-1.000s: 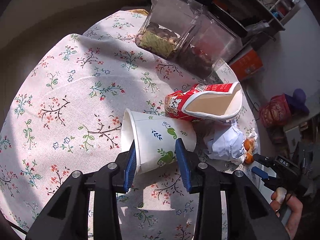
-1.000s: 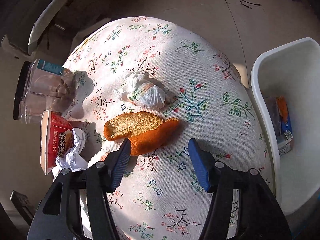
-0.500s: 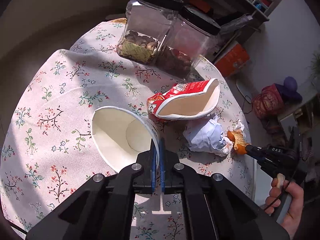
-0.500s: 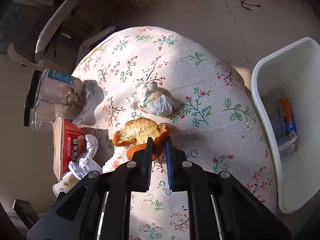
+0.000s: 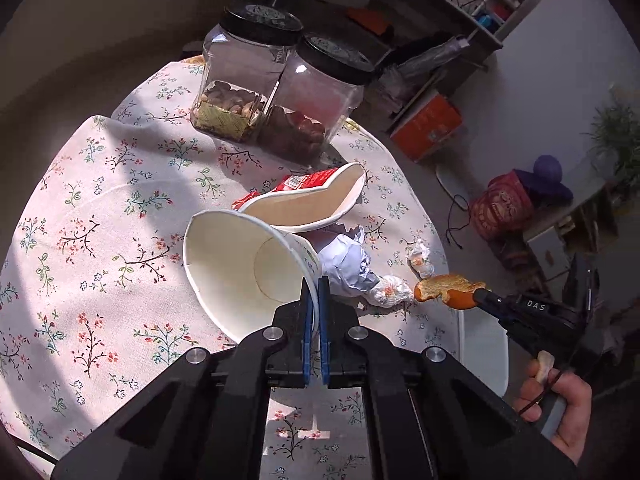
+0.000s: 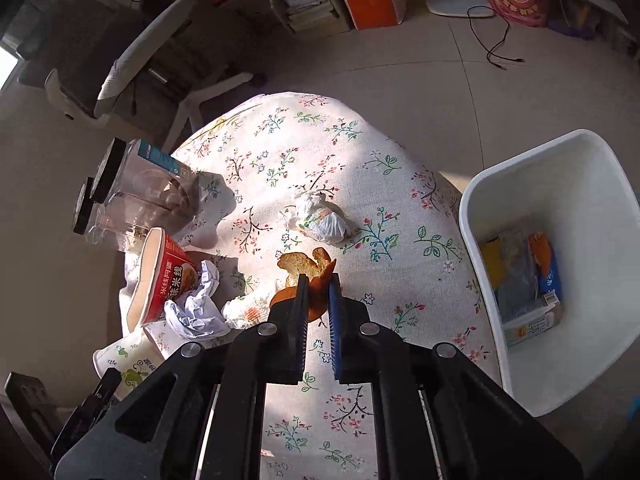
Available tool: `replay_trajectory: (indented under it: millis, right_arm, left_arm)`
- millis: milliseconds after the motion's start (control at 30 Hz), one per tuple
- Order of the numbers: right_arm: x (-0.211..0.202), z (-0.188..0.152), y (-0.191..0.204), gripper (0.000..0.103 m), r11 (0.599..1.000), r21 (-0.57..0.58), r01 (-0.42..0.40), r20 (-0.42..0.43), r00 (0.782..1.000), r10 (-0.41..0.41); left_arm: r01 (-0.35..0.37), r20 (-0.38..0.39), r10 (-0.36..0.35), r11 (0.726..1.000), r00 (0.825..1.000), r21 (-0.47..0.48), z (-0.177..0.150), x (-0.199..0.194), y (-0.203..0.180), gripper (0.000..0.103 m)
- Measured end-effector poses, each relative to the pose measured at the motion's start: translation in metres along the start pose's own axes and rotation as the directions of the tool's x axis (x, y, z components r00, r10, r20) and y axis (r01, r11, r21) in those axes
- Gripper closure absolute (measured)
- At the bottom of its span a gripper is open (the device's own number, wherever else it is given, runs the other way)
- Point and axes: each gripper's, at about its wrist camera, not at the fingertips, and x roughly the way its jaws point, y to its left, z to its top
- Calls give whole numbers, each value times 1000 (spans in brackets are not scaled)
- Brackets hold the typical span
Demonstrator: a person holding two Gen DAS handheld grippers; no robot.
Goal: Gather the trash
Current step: 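Carry the paper cup and bread crust over the white bin and open both tools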
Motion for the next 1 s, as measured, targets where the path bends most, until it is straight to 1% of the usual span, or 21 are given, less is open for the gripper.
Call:
replay_trajectory:
  millis: [167,300,433,567,700,867,1000]
  right_arm:
    - [-19,-1,-7,95,1000,-10,-5,23,1000,5]
    - [-35,-1,-15,95,1000,-9,-24,42,999,25]
    - [-53,-2,-31,95,1000,2,-28,63,998,28]
    - [-69,-2,-50,95,999,20,-33,83,996,31]
    - [-87,-1,-76,95,998,49,-32,107,994,27]
    - [-102,-1,-107,95,997,81,-4,129,992,-7]
    - [-111,-1,-126,95,995,99,23,139,990,-36]
  left_arm:
    - [37,-1,-37,999,999,25,-6,-1,-27,100]
    - [74,-11,-73,996,997,40,-11,6,-51,100]
    - [124,-29,-122,990,992,71,-19,21,-85,100]
    - [164,-54,-158,978,986,126,-31,44,-122,100]
    - [223,-100,-211,966,972,133,-44,72,-151,100]
    - [309,-158,-286,940,945,143,-66,96,-188,100]
    - [355,-206,-322,922,924,151,-84,113,-215,100]
